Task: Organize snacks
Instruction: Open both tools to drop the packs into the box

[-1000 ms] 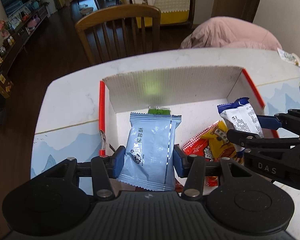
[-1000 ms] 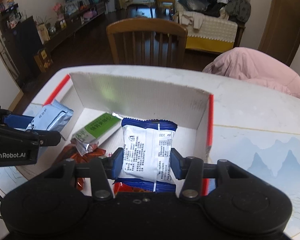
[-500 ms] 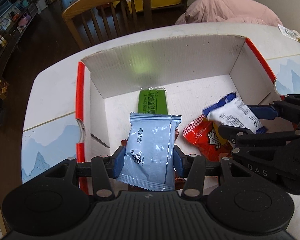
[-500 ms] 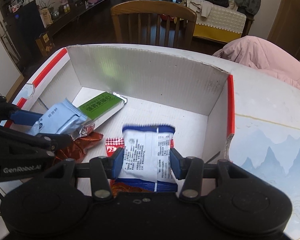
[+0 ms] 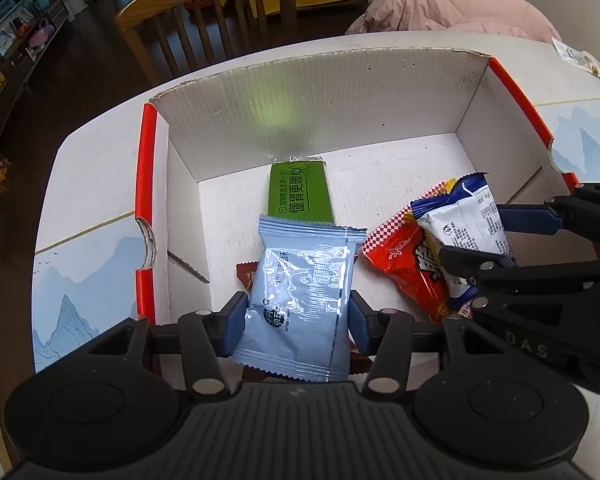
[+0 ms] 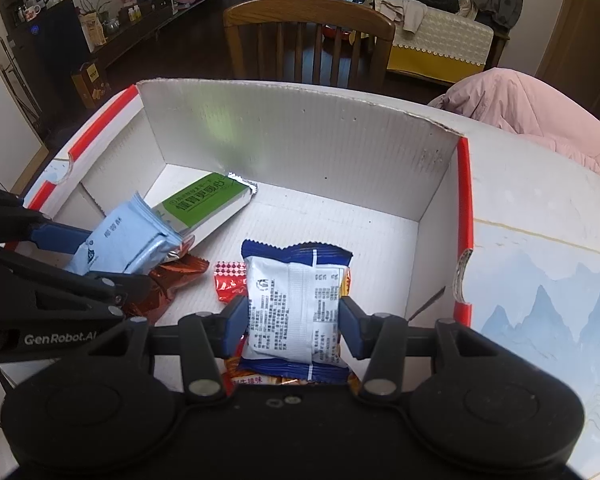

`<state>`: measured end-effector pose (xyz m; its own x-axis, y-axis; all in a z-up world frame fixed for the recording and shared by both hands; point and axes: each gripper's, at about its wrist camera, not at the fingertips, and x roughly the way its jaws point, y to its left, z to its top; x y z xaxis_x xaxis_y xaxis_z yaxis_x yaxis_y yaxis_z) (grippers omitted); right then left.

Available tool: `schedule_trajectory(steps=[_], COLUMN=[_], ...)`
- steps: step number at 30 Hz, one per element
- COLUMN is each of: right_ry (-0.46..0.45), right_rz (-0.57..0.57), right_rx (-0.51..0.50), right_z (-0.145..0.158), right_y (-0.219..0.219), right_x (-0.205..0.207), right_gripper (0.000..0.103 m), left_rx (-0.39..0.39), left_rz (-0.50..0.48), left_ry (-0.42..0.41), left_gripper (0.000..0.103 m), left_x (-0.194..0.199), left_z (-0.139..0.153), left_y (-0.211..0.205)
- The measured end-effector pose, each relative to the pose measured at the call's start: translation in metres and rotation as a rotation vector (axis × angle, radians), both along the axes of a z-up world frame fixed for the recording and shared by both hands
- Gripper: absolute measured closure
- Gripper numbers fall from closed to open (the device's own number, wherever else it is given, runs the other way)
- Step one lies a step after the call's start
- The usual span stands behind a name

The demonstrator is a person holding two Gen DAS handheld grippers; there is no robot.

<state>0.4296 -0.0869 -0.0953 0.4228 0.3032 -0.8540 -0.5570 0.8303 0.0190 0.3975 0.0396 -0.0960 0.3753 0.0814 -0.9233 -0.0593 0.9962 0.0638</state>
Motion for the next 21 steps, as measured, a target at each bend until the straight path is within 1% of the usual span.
schedule_trajectory(steps=[8,13,21], right_ry=[-0.022,-0.035,-0.077], right_rz=[-0.031,-0.042,-0.047], right_rx=[0.065,0.088,0.143], right_z=[0.018,0.031,0.058], right_y=[-0.013,-0.022,-0.032], right_x=[-0.009,-0.020,-0.046], right_gripper=[0.054,0.051,0.045], left_rx=[-0.046,-0.064,-0.111], left_rz=[0.012,0.015,0.004], left_ry=[-0.027,-0.056,-0.139], left_gripper=[0.047,0.046,0.046], left_x=[-0.009,-0.021,-0.051], left_z=[0.009,0.019,0.046], left_y=[0.004,0.005,0.003])
